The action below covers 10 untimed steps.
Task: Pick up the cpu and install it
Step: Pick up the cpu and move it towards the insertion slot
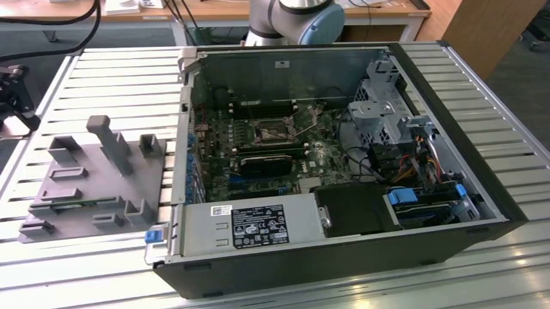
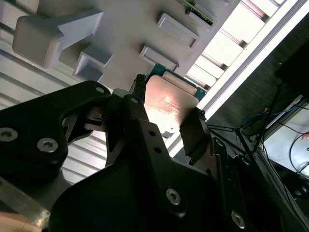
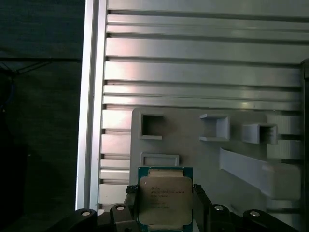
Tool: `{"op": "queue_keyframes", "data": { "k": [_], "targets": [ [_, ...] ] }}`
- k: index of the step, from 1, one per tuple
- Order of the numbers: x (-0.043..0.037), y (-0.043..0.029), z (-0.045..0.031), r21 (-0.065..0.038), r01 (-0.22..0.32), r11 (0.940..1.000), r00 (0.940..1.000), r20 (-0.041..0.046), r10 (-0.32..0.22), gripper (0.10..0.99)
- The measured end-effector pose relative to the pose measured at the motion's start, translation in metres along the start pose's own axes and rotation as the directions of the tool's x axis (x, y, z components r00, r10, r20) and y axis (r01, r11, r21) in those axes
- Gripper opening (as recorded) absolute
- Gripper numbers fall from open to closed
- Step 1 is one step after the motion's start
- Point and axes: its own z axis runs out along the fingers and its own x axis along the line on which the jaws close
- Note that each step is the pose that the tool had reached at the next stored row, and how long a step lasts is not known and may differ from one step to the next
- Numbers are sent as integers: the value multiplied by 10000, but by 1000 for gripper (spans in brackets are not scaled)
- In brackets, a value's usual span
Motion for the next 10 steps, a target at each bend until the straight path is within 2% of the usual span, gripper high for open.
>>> {"op": "queue_keyframes", "data": {
  "k": [10],
  "targets": [
    [-2, 35, -111, 0, 0, 10000, 10000, -1, 0, 537]
  ]
}}
